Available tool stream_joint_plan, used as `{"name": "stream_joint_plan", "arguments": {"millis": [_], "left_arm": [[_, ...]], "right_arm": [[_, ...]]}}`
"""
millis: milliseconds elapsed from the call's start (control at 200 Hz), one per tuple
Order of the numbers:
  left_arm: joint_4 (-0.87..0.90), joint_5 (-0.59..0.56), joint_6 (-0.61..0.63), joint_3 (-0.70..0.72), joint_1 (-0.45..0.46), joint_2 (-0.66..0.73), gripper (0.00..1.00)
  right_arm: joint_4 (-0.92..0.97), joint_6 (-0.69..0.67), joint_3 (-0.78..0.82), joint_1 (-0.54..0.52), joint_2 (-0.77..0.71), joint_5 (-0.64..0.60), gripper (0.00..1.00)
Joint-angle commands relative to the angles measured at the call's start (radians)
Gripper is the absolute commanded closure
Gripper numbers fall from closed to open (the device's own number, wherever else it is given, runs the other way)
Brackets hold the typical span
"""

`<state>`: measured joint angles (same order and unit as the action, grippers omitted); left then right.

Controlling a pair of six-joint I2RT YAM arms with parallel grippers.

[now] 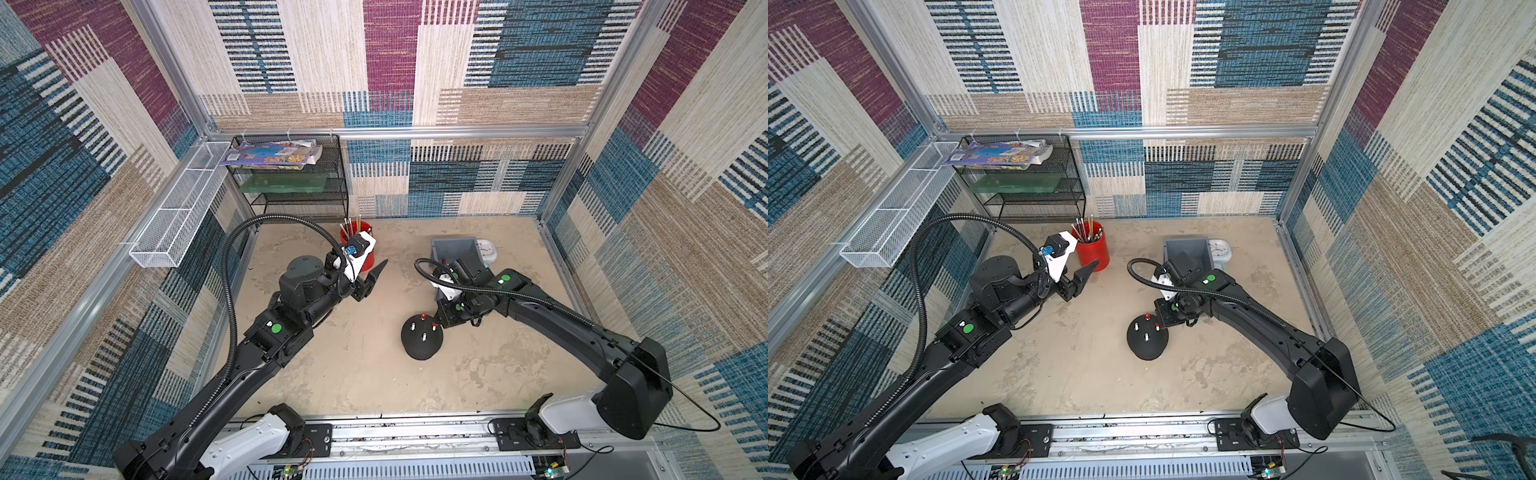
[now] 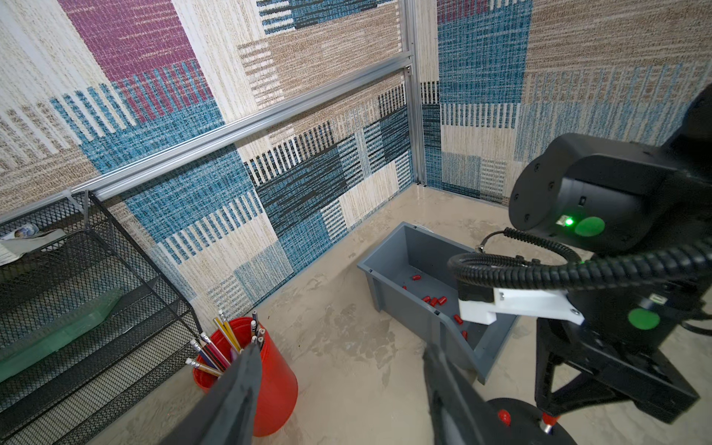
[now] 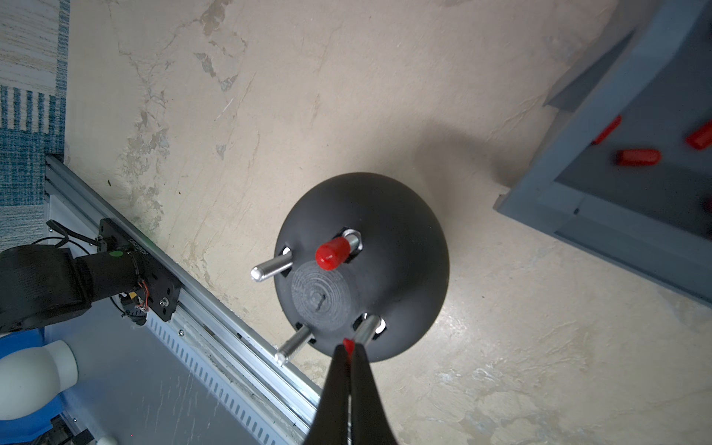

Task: Cover the protruding screws with screw protection sleeves
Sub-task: Attach the screw protection sleeve to the screw.

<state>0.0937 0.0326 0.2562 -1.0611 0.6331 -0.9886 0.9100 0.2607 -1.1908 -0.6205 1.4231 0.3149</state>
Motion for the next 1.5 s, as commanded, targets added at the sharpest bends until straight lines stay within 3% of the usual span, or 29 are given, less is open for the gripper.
{"name": "stream_joint_plan", "arguments": {"millis": [0,932,1217,1493], "left_arm": [[-0.002,0.0,0.008,0.0,0.0,0.001,0.34],[-0.005,0.003,0.003,0.001,0.0,0.004,0.34],[-0.007,0.011,-0.002,0.001,0.0,0.005,0.34],[-0.006,0.015,-0.005,0.001,0.0,0.003,0.34]], "right_arm": [[-0.002,-0.006,-0.009,-0.002,0.01,-0.015,1.0],[0.063,-0.025,-0.076,-0.045,0.057,-0.092,0.98],[0.056,-0.009,-0.075,-0.047,0.066,-0.085,0.98],[0.047,0.017,-0.058,-0.019,0.069,-0.004,1.0]]}}
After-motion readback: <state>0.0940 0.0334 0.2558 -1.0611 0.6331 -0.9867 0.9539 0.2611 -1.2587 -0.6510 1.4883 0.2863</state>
